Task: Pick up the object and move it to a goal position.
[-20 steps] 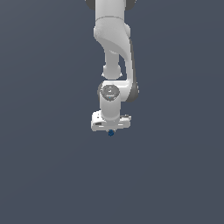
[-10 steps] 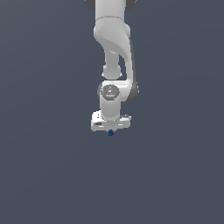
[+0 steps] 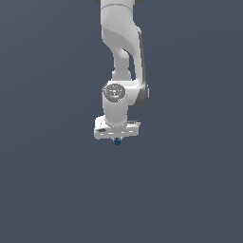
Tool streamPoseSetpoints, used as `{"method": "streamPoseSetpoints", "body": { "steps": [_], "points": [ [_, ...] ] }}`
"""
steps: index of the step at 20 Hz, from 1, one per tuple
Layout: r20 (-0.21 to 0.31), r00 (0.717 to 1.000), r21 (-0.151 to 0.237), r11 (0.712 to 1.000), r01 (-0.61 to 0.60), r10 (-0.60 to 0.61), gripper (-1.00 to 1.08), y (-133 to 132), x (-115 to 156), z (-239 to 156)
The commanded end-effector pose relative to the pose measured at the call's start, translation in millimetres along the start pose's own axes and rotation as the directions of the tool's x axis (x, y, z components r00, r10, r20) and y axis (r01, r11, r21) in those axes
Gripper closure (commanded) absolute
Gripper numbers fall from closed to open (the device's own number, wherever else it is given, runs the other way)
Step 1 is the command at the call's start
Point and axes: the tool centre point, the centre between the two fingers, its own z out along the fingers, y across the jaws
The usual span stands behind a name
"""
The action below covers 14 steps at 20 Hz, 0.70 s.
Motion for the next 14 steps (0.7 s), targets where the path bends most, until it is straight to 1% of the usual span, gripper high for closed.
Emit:
{"method": "streamPoseSetpoints", "body": {
  "steps": [1, 6, 14],
  "points": [
    [-0.001, 1.000, 0.000, 1.000, 0.000, 0.000, 1.08, 8, 2, -18],
    [-0.001, 1.000, 0.000, 1.000, 0.000, 0.000, 1.08, 28, 6, -64],
    [-0.001, 1.000, 0.001, 1.000, 0.000, 0.000, 1.08, 65, 14, -150]
  ]
}}
